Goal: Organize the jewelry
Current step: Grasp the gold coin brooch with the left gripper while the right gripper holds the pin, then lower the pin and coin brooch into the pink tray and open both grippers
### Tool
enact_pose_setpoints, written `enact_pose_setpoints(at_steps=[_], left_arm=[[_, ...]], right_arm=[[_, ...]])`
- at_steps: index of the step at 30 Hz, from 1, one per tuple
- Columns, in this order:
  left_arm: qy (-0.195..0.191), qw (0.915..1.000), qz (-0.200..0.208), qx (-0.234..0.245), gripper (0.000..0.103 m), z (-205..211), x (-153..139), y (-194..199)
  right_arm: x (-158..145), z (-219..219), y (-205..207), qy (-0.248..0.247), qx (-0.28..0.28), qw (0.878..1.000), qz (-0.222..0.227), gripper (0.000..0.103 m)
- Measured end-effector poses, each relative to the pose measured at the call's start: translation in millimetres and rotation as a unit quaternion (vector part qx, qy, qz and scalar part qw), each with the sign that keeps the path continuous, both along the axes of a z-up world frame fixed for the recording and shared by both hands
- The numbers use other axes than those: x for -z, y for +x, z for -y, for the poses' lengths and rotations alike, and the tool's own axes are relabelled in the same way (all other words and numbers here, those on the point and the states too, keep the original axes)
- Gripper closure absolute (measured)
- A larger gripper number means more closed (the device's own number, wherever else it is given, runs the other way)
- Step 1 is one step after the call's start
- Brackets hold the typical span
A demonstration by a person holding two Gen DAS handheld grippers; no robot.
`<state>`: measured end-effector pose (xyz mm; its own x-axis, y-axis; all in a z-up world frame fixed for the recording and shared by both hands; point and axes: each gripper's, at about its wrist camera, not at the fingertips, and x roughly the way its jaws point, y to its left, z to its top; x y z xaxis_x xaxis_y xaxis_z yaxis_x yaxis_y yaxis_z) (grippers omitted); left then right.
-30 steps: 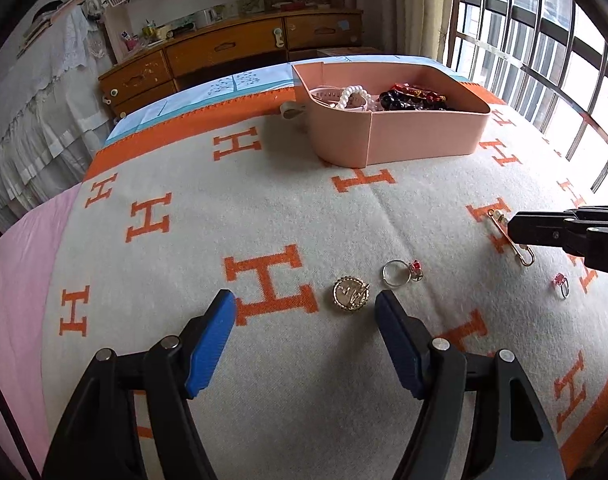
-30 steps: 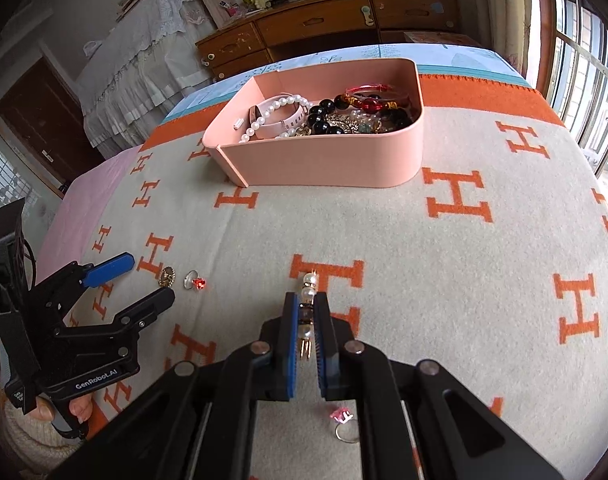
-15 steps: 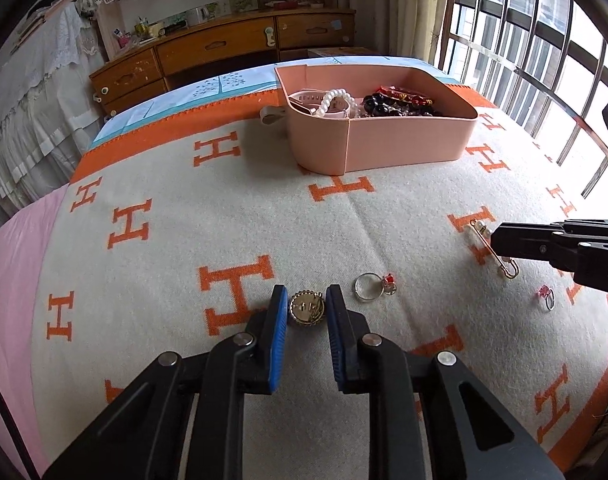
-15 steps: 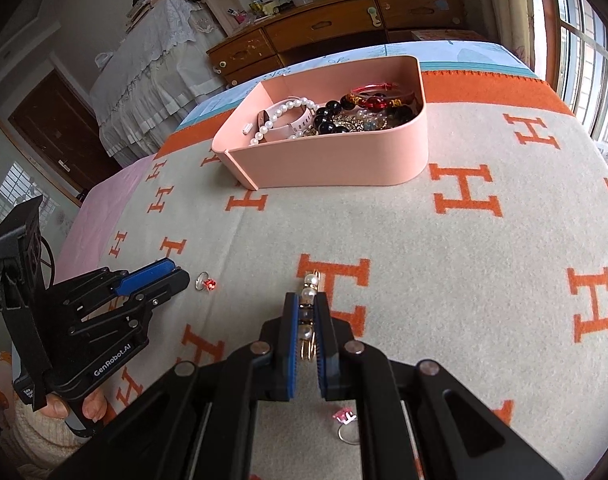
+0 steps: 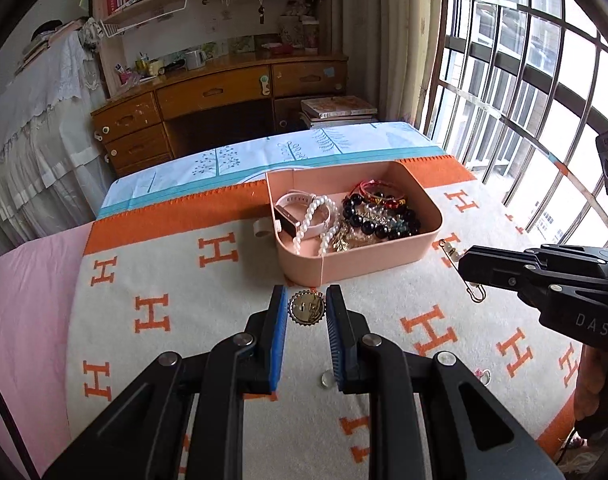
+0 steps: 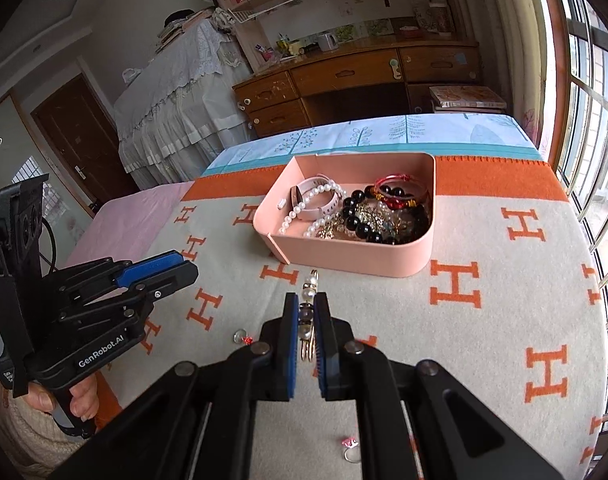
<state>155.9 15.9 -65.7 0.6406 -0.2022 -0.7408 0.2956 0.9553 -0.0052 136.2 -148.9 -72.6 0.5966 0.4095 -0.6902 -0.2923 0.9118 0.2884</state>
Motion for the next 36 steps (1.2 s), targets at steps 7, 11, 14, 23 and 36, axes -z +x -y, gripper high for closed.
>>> enact_pose_setpoints(at_steps=[7, 11, 14, 23, 36], left_arm=[[-0.024, 0.9996, 0.009, 0.009, 0.086, 22, -20, 46], [-0.032, 0.9994, -0.016, 0.004, 0.086, 32, -2, 76], [-0.025, 0.9991, -0.033, -0.013, 0.08, 35, 14, 93], [-0.019, 0.9987, -0.021, -0.043, 0.033, 25, 21, 94], [-0.035, 0.9969, 0.005, -0.071, 0.033, -9, -5, 30]], right_arm=[[-29, 9, 45, 0.036, 0.024, 0.999, 0.014, 0.096], [-19, 12, 77, 0.047, 0.033, 0.998, -0.009, 0.095], [-4, 12, 96, 0.04, 0.052, 0.997, -0.036, 0.095], [18, 16, 103, 0.043, 0.069, 0.994, -0.076, 0.087], [5, 17, 32, 0.031, 0.046, 0.997, -0.05, 0.087]])
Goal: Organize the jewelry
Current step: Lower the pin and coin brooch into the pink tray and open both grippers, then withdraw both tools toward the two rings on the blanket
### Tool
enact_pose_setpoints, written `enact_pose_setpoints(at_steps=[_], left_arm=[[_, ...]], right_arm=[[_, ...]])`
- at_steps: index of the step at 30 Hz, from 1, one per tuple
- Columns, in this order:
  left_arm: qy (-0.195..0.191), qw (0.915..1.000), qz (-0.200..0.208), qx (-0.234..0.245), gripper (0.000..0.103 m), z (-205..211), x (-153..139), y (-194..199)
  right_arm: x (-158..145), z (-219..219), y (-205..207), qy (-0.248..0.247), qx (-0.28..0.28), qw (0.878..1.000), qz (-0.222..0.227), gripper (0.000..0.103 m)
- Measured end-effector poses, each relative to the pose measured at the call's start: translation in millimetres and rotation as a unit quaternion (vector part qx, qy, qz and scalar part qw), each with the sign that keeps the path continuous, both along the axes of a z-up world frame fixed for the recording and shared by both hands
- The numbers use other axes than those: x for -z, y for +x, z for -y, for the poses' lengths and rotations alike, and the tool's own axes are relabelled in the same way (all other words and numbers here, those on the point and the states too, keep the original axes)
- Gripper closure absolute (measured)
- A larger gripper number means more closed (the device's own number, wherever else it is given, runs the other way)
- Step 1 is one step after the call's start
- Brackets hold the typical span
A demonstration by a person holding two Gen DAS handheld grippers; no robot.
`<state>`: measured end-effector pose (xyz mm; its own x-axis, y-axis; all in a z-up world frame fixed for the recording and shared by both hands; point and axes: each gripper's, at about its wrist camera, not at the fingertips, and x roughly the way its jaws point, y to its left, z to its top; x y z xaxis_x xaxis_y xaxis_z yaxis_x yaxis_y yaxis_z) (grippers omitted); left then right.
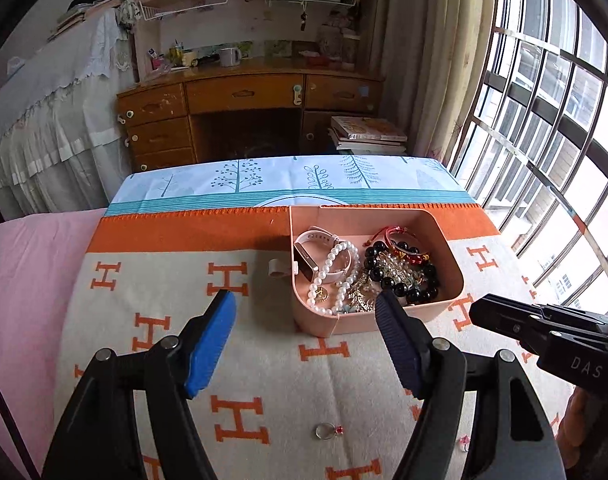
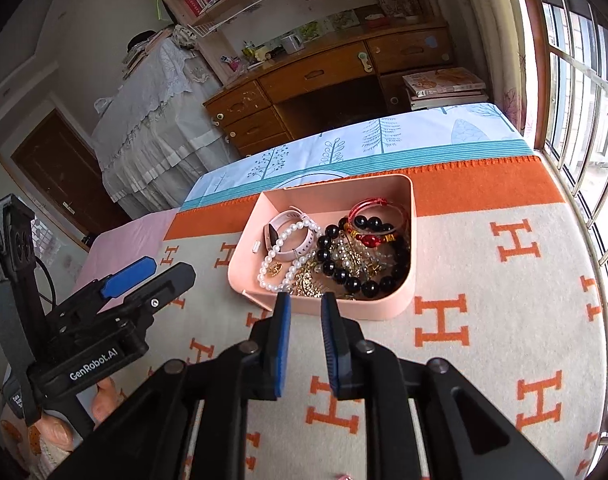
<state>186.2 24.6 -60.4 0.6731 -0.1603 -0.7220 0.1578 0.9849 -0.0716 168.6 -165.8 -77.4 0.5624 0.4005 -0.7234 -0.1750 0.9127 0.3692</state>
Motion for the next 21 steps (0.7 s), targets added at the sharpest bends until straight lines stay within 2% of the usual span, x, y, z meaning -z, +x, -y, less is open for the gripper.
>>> enact_pose_setpoints(at_steps=[7, 10, 14, 19, 21], left_arm=[[0.011, 0.9997, 0.021, 0.007, 0.033, -9, -6, -44], [0.021, 0.9992, 0.023, 0.024, 0.032, -12, -3, -61], [0.048, 0.9975, 0.02, 0.048, 0.032, -14, 8, -79], [0.056, 0.9942, 0.003, 0.091, 0.032, -17, 30, -94], [0.067, 0.9911, -0.004, 0.115, 0.032, -16, 41, -98]], right_arm=[[-1, 2, -41, -0.019, -0.025, 0.999, 0.006, 0.087], [2, 0, -58, -0.043, -0.045, 0.998, 0.01, 0.087], [13, -1, -78, -0.08, -0.063, 0.995, 0.014, 0.087], [30, 4, -96, -0.082, -0.087, 0.993, 0.008, 0.087], [37, 6, -103, -0.082, -0.099, 0.992, 0.009, 0.083]])
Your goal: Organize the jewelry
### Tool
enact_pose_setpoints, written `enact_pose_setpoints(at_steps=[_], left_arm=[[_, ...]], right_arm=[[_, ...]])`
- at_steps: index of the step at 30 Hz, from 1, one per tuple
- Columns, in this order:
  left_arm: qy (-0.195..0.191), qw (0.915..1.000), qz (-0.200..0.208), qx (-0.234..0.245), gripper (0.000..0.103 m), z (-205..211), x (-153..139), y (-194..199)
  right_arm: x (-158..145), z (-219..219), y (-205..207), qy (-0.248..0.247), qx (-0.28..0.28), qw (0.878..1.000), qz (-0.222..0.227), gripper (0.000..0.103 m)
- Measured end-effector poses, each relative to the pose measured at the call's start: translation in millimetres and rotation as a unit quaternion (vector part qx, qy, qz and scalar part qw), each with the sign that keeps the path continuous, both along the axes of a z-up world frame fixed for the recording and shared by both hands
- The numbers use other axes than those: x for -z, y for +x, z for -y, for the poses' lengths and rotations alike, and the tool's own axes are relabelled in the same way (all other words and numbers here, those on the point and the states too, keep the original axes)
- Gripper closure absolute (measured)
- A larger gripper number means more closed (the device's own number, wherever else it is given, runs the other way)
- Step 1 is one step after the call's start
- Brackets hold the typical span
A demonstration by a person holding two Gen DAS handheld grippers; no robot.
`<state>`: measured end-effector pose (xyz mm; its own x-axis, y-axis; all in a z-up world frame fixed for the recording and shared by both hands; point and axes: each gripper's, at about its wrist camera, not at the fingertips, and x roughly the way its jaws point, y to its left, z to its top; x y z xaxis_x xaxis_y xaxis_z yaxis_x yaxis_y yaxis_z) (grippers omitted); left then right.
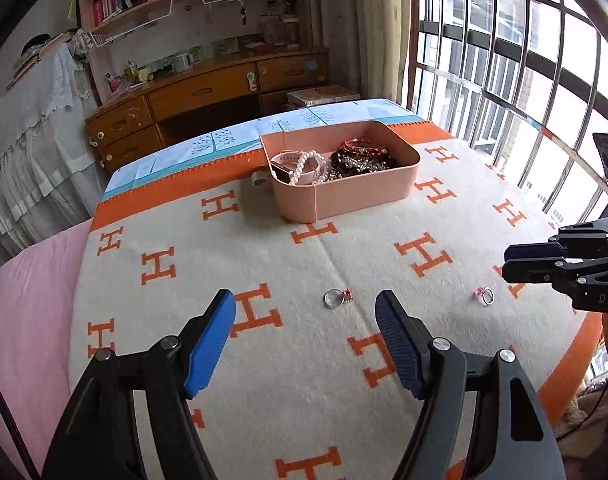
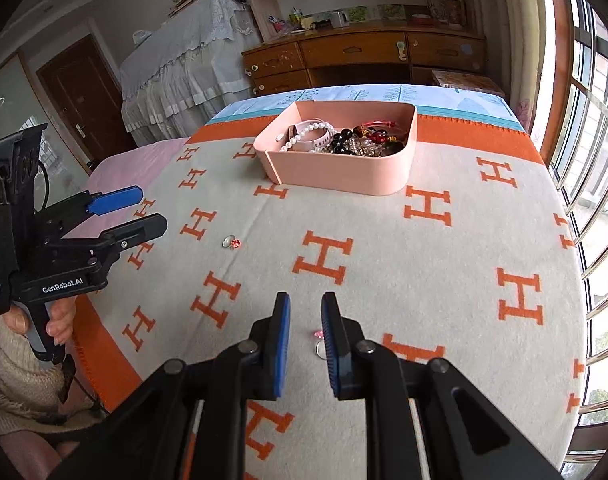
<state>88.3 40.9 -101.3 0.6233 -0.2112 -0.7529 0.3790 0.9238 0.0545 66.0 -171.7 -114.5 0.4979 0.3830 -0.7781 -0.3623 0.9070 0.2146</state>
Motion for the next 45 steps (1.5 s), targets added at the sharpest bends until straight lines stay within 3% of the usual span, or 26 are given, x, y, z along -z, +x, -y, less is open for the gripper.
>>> enact_pose_setpoints(at_steps=[2, 6, 14, 19, 23, 27, 39, 45], left_arm=[[0.02, 0.9996, -0.002, 0.017, 0.032, 2, 10, -2], [0.049, 0.9979, -0.012, 0.04, 0.032, 6, 29, 3], [0.06, 0.996, -0.035, 0.057, 0.032, 6, 47, 21], [0.062, 0.995, -0.039, 0.069, 0.032, 5, 50, 28], [0.064, 0.9941, -0.04, 0.078, 0.032, 5, 52, 33], [0.068, 0.9931, -0.04, 0.086, 0.032, 6, 54, 41], [0.088, 0.9854, -0.017, 0.145, 0.032, 18, 56, 58], [0.084, 0.9851, -0.012, 0.149, 0.032, 20, 56, 69]], right_arm=[[5, 1, -6, -0.006, -0.01, 1.0, 0.006, 0.075], [15, -2, -10, -0.04, -0.027, 0.999, 0.018, 0.075], [38, -11, -9, -0.093, -0.057, 0.994, 0.019, 0.075], [40, -14, -13, -0.116, -0.085, 0.988, 0.05, 0.075], [40, -10, -13, -0.11, -0.096, 0.988, 0.056, 0.075], [39, -5, -9, -0.103, -0.087, 0.99, 0.052, 0.087], [38, -7, -1, -0.074, -0.076, 0.993, 0.043, 0.087], [37, -8, 3, -0.06, -0.076, 0.994, 0.039, 0.087]])
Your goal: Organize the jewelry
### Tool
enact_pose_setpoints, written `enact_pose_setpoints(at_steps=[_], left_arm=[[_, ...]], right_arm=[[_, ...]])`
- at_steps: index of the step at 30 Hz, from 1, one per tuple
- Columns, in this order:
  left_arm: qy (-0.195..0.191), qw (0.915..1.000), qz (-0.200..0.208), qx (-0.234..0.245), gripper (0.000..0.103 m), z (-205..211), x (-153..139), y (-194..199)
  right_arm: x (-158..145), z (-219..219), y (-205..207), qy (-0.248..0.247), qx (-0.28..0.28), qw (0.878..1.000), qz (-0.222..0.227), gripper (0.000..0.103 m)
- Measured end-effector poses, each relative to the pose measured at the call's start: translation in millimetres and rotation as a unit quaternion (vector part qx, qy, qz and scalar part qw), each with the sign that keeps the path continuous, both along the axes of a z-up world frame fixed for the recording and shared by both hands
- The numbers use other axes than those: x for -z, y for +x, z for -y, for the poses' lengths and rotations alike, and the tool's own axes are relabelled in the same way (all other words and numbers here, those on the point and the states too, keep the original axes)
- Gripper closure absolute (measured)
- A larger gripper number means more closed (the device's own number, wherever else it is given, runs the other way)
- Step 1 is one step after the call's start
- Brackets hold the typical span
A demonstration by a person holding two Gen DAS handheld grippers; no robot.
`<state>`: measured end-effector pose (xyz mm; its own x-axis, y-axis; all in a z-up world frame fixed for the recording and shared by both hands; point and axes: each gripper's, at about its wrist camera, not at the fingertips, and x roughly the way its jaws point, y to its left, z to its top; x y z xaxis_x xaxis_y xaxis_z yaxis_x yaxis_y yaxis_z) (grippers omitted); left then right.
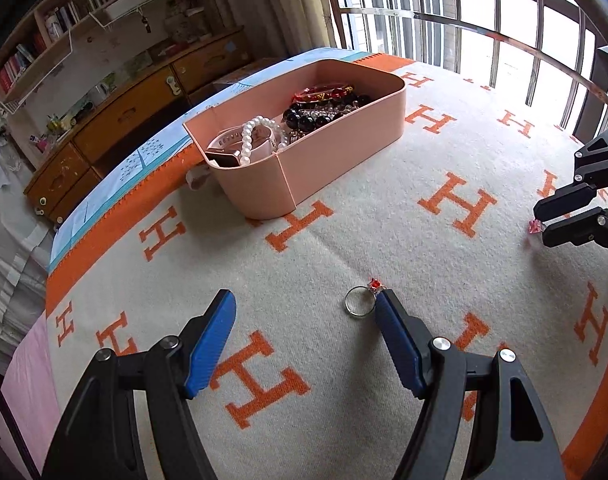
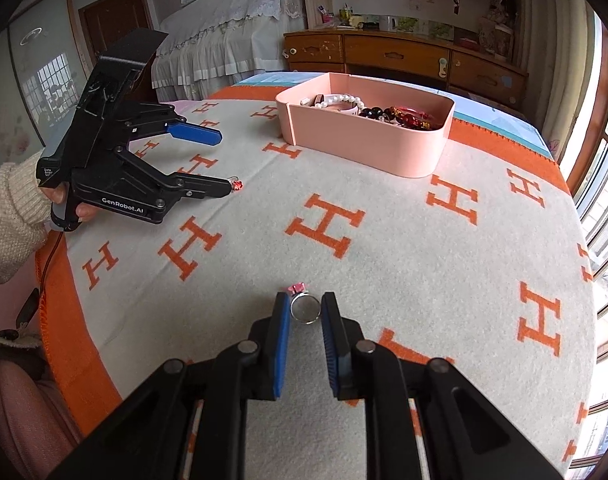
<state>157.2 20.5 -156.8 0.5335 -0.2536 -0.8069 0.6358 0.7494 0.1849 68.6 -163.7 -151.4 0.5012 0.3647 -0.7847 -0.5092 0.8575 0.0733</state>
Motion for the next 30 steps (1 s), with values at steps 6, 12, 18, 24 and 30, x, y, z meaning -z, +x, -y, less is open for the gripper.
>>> enact_pose_setpoints(at_steps=[6, 12, 18, 24, 30], left_arm=[[-0.014, 0.9999, 0.002, 0.0, 0.039, 5, 1, 5], [-0.02, 0.9997, 0.001, 0.016, 0.063, 13, 2, 2], [-0.035, 0.999, -0.014, 0.026, 0.088, 16, 2, -2], [-0.048, 0.9985, -0.022, 0.017, 0.094, 15, 3, -6], [-0.074, 0.9969, -0.026, 0.0, 0.096, 9, -10, -12]], right_arm=[[1, 1, 4, 0.011, 0.002, 1.0, -0.011, 0.087], [3, 6, 6, 0.025, 0.006, 1.0, -0.018, 0.087], [2, 8, 6, 0.03, 0.007, 0.999, -0.02, 0.087], [2, 11, 6, 0.034, 0.014, 0.999, -0.017, 0.087], [-6, 9, 3, 0.037, 0.013, 0.999, -0.003, 0.087]])
